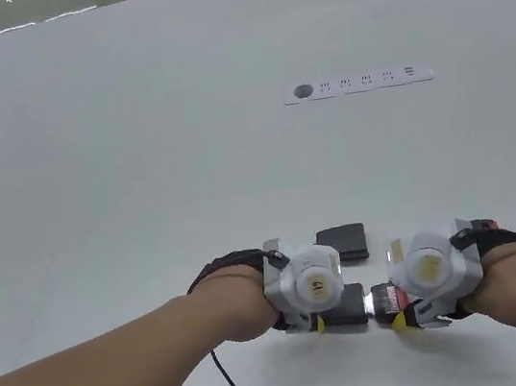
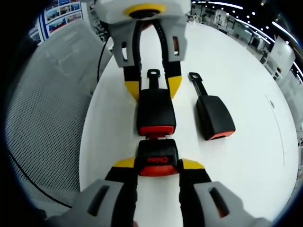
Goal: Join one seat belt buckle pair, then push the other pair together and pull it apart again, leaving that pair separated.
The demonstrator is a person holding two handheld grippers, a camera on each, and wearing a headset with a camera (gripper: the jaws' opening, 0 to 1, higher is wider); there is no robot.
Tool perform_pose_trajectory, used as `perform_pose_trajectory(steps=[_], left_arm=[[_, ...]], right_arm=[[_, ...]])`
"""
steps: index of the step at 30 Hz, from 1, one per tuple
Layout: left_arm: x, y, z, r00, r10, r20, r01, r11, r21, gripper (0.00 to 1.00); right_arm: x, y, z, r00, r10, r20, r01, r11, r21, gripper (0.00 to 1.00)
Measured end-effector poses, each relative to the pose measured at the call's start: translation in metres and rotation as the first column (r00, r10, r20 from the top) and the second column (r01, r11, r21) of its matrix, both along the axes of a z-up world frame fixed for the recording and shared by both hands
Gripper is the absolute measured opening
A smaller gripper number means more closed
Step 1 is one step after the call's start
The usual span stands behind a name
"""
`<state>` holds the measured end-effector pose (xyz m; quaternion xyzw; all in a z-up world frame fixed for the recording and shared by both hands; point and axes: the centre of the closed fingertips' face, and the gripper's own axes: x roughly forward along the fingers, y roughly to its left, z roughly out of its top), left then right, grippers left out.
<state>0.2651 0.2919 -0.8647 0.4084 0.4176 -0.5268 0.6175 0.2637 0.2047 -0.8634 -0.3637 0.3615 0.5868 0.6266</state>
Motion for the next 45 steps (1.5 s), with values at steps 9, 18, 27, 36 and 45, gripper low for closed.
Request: perform_pose_trajectory(steps=[9, 18, 27, 36, 45], left_arm=[[-0.001, 0.001, 0.000, 1.000, 0.004, -0.009, -0.004, 1.000, -0.012, 0.29], [0.000, 0.000, 0.000, 1.000, 0.003, -0.011, -0.003, 1.000, -0.016, 0.30], [0.000, -0.001, 0.001, 1.000, 0.016, -0.008, -0.016, 1.000, -0.009, 0.31], [0.001, -0.001, 0.002, 1.000, 0.031, -0.003, -0.031, 1.000, -0.006, 0.32], [0.001, 0.000, 0.025, 1.000, 0.013, 0.022, -0.012, 1.000, -0.017, 0.32]], right_arm=[[-0.003, 0.001, -0.001, 1.000, -0.007, -0.023, 0.008, 0.999, 0.032, 0.33], [-0.002, 0.003, -0.001, 0.999, -0.005, -0.034, 0.006, 0.999, 0.041, 0.34], [-0.003, 0.005, -0.001, 1.000, -0.006, -0.030, 0.007, 0.999, 0.048, 0.34], [0.000, 0.004, 0.000, 1.000, -0.017, -0.023, 0.018, 0.999, 0.037, 0.35], [0.006, 0.002, 0.026, 0.999, -0.046, -0.015, 0.047, 0.995, 0.089, 0.35]])
